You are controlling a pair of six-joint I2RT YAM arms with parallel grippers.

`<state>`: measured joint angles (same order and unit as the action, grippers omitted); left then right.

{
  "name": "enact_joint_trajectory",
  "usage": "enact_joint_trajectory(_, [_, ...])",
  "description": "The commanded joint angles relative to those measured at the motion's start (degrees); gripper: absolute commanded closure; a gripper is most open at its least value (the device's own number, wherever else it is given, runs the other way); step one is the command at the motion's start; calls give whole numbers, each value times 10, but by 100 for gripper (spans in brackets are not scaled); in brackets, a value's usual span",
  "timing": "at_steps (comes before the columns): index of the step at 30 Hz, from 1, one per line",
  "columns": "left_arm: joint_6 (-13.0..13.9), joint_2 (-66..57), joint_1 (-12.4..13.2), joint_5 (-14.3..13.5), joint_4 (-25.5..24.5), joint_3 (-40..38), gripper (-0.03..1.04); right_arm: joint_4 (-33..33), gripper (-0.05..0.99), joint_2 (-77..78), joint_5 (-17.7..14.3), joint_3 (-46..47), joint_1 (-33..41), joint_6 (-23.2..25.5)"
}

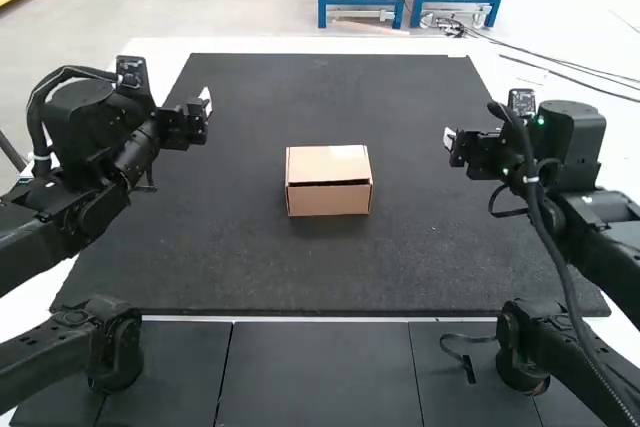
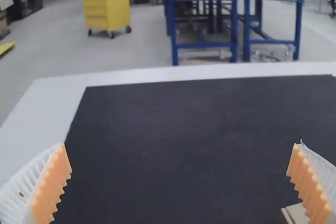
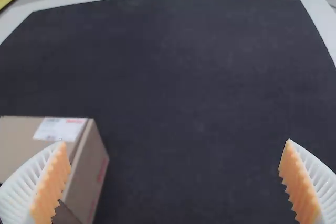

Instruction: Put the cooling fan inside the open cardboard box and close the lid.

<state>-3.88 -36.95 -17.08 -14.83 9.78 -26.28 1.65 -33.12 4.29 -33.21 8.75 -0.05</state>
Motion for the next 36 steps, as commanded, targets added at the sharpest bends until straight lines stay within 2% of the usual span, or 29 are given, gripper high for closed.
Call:
enact_joint_trajectory(1, [13,24,20,3,15,12,4,-16,2,26,8,21,-17,-3])
enact_joint_trajectory(5, [22,59,35,5,40,36,4,-34,2,57,12,54,-34,-3])
enact_joint_trajectory(7, [28,80,44,5,54,47,4,-39,2,75,23,68,-41,-3])
enact_joint_trajectory(9, [53,103,50,7,60,54,4,-46,2,92,29,79,-49,-2])
enact_joint_trajectory(11, [69,120,50,24,53,61,4,-47,2,107,40,87,-54,-2])
enact_joint_trajectory(18, [69,192,51,63,48,96,4,-53,3,149,58,125,-60,-2])
enact_joint_trajectory(23, [69,253,50,108,29,137,4,-77,3,186,65,158,-60,-1])
enact_joint_trajectory(26, [69,283,50,123,13,149,4,-77,3,191,88,158,-61,-1])
enact_joint_trajectory(28, [69,304,52,148,2,150,4,-87,3,190,89,162,-61,7])
enact_joint_trajectory(30, [69,326,54,161,-2,154,4,-108,3,192,88,175,-61,7])
enact_joint_trajectory(36, [70,358,65,183,6,172,4,-154,3,212,87,224,-61,7])
